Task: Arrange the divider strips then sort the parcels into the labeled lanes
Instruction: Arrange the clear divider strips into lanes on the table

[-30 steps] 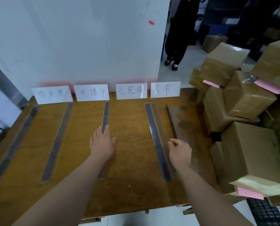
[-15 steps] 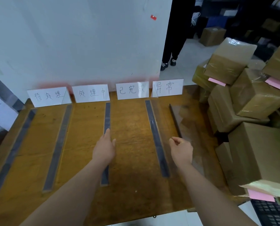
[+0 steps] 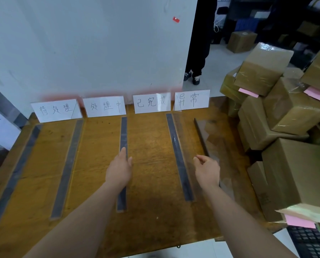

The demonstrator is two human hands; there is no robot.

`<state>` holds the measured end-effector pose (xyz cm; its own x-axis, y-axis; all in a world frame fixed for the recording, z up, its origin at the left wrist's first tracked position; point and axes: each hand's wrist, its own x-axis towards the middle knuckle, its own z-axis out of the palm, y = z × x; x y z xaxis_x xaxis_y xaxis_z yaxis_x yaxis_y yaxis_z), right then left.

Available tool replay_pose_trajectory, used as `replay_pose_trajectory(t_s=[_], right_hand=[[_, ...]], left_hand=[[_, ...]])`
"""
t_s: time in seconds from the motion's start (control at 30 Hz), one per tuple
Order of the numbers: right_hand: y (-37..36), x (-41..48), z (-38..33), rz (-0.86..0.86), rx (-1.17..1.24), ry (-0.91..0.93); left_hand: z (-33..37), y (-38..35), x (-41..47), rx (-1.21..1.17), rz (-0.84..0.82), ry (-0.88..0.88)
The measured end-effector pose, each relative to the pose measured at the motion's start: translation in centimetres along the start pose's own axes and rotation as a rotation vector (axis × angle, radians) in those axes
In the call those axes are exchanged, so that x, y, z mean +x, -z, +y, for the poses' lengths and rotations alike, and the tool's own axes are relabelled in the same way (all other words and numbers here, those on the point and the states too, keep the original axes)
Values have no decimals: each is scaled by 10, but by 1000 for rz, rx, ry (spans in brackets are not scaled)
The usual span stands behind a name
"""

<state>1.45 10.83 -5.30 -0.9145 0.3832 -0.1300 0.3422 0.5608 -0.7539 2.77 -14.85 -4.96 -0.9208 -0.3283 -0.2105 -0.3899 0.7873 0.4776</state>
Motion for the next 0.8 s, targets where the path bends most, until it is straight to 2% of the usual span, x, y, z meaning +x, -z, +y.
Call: replay_pose_trajectory(t_s=[0.8], right_hand=[[15, -2, -3, -25, -55, 50]], left_hand=[[13, 13, -8, 74, 38, 2]])
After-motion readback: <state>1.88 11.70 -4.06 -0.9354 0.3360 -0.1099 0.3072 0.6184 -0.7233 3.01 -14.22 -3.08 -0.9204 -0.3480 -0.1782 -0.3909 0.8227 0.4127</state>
